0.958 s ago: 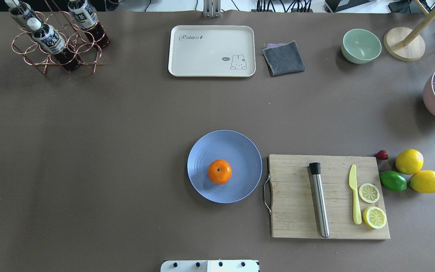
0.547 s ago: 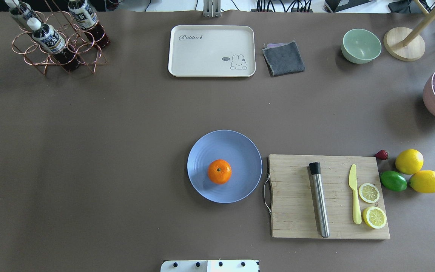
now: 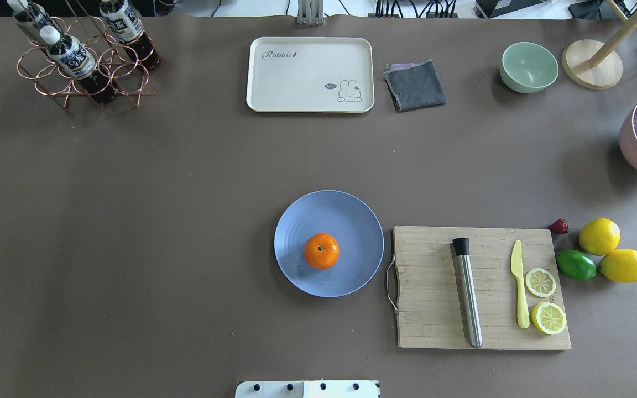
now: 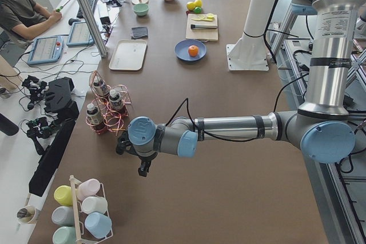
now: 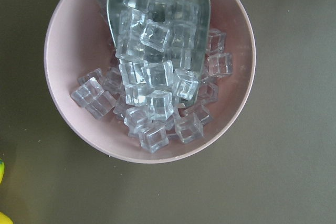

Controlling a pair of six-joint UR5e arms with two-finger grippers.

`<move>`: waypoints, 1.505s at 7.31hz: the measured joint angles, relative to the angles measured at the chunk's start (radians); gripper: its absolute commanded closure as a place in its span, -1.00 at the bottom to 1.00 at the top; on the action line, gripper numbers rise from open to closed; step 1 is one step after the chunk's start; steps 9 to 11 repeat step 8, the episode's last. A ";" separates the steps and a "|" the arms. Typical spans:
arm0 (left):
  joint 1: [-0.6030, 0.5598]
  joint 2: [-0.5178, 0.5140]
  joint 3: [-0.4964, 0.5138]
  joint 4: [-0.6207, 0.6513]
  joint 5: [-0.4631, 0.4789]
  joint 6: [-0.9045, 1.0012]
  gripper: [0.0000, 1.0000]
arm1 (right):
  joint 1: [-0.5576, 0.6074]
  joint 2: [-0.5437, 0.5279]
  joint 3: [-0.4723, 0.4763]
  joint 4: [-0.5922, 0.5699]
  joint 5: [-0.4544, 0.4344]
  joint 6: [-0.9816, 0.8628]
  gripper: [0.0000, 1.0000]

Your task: Pick orange to plate

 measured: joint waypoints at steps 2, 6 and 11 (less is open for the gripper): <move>0.000 -0.002 -0.004 0.000 0.000 -0.001 -0.93 | -0.001 -0.002 0.001 0.000 0.003 0.000 -1.00; -0.002 0.002 -0.017 -0.003 0.000 -0.001 -0.95 | -0.004 -0.001 -0.001 0.002 0.006 0.000 -1.00; -0.001 -0.001 -0.040 -0.009 0.011 -0.009 -0.95 | 0.001 0.000 0.006 0.002 0.006 -0.001 -1.00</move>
